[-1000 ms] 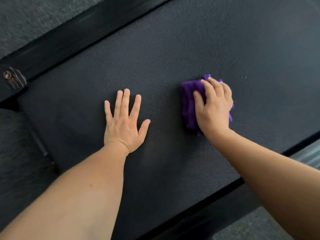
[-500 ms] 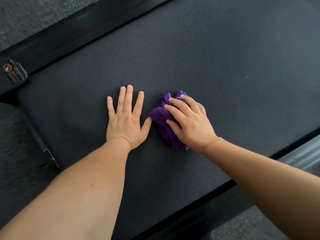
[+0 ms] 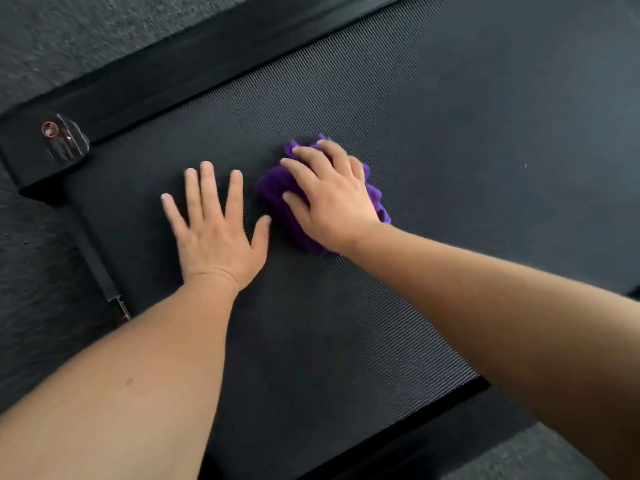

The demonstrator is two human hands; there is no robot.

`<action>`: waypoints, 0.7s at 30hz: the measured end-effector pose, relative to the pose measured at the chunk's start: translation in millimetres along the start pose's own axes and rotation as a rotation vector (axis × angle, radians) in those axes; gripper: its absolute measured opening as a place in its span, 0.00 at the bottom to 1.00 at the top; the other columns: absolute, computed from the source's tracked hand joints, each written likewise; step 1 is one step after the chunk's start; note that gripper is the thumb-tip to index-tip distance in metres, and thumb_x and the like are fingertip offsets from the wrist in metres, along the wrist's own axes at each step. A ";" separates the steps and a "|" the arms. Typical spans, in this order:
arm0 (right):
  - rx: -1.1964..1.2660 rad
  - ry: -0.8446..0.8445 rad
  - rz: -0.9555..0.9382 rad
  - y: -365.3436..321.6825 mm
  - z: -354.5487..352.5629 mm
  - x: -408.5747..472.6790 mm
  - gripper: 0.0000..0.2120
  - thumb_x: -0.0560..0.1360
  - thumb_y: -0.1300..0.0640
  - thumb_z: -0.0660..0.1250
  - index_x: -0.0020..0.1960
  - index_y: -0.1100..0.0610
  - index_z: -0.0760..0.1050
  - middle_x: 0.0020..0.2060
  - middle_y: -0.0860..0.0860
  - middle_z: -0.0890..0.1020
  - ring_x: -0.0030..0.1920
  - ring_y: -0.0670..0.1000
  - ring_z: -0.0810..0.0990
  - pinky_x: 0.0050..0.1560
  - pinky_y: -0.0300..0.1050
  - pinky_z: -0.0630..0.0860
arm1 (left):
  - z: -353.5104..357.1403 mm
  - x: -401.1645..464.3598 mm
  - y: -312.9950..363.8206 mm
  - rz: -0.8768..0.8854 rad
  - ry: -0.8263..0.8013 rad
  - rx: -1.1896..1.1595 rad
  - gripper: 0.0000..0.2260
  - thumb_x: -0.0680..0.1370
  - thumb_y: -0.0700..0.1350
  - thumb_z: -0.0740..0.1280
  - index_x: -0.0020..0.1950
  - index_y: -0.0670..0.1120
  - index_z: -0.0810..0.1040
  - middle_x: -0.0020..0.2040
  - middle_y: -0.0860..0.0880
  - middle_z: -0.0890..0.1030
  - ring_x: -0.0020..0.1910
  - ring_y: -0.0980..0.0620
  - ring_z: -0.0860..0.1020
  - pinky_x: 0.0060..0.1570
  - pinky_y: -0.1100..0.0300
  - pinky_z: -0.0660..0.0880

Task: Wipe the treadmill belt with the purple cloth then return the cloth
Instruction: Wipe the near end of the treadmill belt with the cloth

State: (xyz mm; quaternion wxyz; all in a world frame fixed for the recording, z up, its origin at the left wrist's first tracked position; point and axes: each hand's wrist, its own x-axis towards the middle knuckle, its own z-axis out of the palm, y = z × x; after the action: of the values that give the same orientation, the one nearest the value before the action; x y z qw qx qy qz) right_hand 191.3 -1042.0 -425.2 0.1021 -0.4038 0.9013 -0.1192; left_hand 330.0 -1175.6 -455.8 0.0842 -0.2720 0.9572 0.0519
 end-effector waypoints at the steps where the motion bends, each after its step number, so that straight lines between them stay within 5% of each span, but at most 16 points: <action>1: 0.001 -0.004 -0.030 -0.3 4.4 -11.1 0.23 0.78 0.45 0.64 0.70 0.52 0.73 0.69 0.50 0.74 0.72 0.61 0.65 0.67 0.61 0.64 | 1.0 0.1 -6.3 -0.006 -0.006 -0.006 0.34 0.81 0.63 0.54 0.82 0.50 0.52 0.82 0.38 0.48 0.81 0.39 0.46 0.75 0.30 0.46; 7: -0.042 0.038 -0.089 39.6 -6.1 -52.0 0.19 0.78 0.47 0.65 0.66 0.53 0.76 0.67 0.50 0.77 0.69 0.61 0.70 0.64 0.60 0.67 | 4.7 0.6 -16.3 0.031 -0.011 -0.092 0.33 0.80 0.65 0.51 0.82 0.53 0.52 0.82 0.38 0.48 0.82 0.38 0.46 0.75 0.29 0.45; 16: 0.119 0.252 0.530 30.8 -15.8 57.1 0.20 0.79 0.46 0.59 0.70 0.49 0.71 0.70 0.46 0.70 0.72 0.55 0.62 0.70 0.53 0.57 | 4.3 0.8 -20.0 0.053 -0.030 -0.110 0.32 0.80 0.65 0.50 0.83 0.55 0.51 0.83 0.39 0.47 0.82 0.39 0.44 0.75 0.30 0.44; 21: 0.083 0.186 0.219 -11.5 0.9 76.2 0.21 0.77 0.45 0.61 0.68 0.50 0.75 0.67 0.47 0.75 0.71 0.57 0.66 0.69 0.56 0.62 | 6.6 0.0 -20.5 0.070 -0.023 -0.109 0.32 0.81 0.65 0.50 0.83 0.55 0.52 0.82 0.38 0.48 0.82 0.38 0.45 0.75 0.30 0.45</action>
State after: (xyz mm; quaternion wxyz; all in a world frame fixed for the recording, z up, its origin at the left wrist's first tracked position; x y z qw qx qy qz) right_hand 149.8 -1106.9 -429.3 0.0470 -0.2858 0.9398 -0.1815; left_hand 341.7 -1192.0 -463.3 0.0782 -0.2420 0.9609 0.1098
